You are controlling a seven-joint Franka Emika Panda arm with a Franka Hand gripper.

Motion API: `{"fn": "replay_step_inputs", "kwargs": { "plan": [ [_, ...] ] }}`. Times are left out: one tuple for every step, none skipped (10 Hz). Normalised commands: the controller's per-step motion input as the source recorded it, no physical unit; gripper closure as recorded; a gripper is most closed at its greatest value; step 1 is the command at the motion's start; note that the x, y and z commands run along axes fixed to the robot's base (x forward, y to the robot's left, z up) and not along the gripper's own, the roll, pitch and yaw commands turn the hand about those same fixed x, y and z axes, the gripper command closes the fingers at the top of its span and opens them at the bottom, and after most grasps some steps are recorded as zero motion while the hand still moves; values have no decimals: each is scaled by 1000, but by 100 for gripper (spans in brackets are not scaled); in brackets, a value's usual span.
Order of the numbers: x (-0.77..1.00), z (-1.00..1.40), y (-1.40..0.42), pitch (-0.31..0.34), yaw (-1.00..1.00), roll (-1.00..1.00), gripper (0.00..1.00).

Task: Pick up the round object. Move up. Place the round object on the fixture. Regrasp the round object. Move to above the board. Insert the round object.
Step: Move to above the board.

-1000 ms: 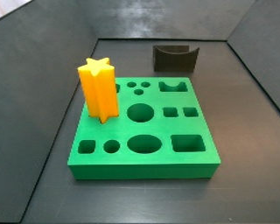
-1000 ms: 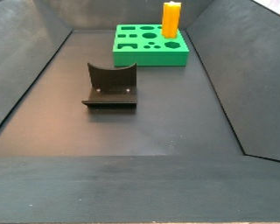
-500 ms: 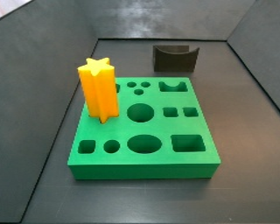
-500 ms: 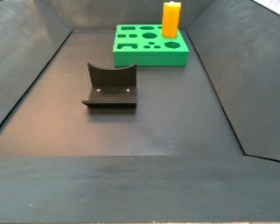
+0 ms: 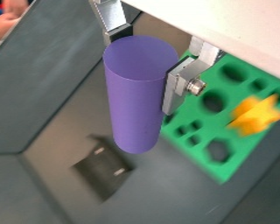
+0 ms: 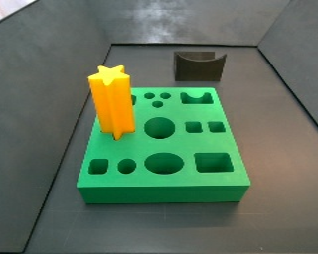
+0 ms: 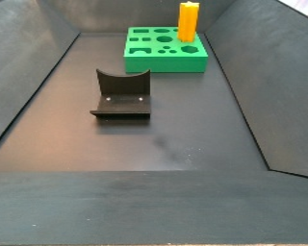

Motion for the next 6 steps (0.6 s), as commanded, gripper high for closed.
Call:
{"fn": "replay_step_inputs", "kwargs": {
  "plan": [
    [-566, -59, -781, -29, -62, -1000, 100],
    [-328, -33, -367, -37, -59, -1000, 100],
    [-202, -13, -181, -35, -58, -1000, 100],
    [-124, -10, -65, -43, -56, -1000, 100],
    [-83, -8, -13, -48, -34, -764, 100],
    [-71, -3, 5, -48, -23, -533, 100]
  ]
}}
